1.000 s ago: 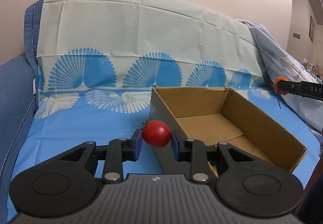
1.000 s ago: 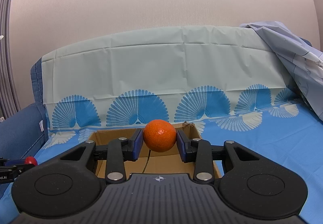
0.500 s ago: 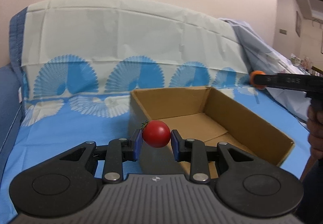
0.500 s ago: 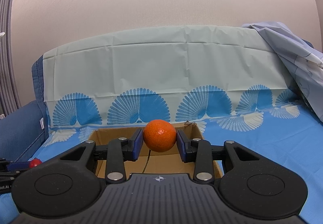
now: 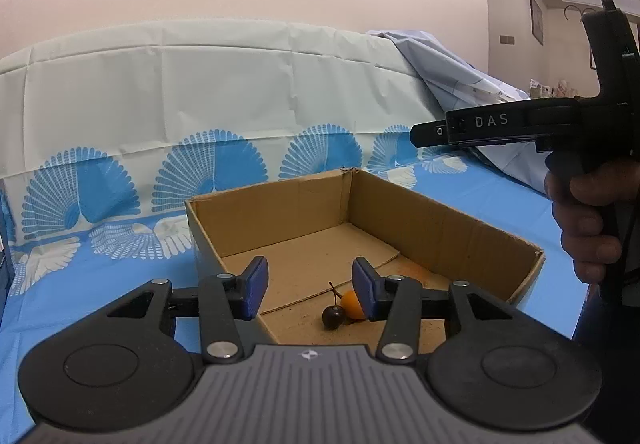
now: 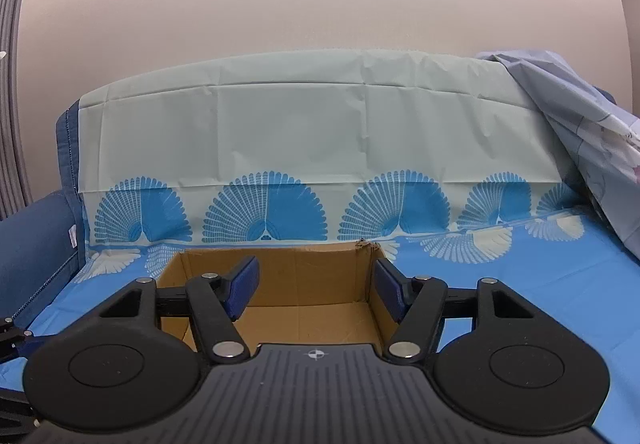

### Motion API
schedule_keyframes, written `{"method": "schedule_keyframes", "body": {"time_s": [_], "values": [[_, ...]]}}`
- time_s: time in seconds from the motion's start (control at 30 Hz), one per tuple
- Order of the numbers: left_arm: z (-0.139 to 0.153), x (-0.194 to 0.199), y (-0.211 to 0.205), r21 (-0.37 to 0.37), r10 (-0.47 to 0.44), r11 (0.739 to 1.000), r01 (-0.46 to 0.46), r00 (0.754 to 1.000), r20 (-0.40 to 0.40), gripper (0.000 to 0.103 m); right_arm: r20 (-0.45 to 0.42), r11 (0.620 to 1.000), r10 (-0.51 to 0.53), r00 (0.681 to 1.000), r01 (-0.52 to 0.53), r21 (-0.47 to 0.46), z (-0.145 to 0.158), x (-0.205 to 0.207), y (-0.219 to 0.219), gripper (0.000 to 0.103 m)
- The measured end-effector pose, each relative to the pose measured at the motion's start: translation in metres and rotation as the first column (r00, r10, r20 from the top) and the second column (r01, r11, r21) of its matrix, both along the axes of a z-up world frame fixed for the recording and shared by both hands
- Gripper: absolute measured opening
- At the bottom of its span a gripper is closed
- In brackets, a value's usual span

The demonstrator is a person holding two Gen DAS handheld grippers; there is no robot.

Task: Organize fruits
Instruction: 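Open the left tool dropping the tomato into the box while the right tool releases the mandarin, then move both open tools back toward the remaining mandarin and dark cherry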

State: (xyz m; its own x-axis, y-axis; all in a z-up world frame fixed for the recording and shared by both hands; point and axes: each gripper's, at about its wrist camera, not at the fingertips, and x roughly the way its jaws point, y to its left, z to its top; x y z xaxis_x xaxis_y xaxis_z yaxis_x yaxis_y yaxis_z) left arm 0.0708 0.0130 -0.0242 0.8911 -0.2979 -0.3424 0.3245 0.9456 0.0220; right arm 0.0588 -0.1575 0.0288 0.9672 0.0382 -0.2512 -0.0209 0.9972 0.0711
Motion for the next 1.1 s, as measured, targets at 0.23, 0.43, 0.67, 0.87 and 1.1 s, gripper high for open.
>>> {"method": "schedule_keyframes", "body": {"time_s": [0.23,0.43,0.67,0.87,1.1], "values": [[0.001,0.001,0.004,-0.001,0.015,1.0,-0.015,1.0,-0.001,0.052,-0.003,1.0,-0.004,1.0,0.004,-0.011,-0.001,0.0,0.005,0.066],[0.003,0.001,0.008,0.003,0.04,0.999,-0.04,0.999,-0.004,0.052,0.001,0.999,-0.017,1.0,0.017,-0.031,0.0,-0.002,0.008,0.067],[0.004,-0.004,0.023,0.025,0.091,0.996,-0.091,0.996,-0.01,0.034,0.034,0.998,-0.057,0.998,0.058,-0.014,0.002,-0.009,0.013,0.067],[0.02,-0.028,0.041,0.179,0.026,0.983,-0.035,0.998,0.057,0.022,0.062,0.996,-0.058,0.996,0.054,0.065,0.006,-0.015,0.019,0.064],[0.046,-0.039,0.113,0.231,0.181,0.952,-0.203,0.977,0.11,0.023,0.091,0.992,0.057,0.994,-0.066,0.103,0.008,-0.018,0.049,0.031]]}}
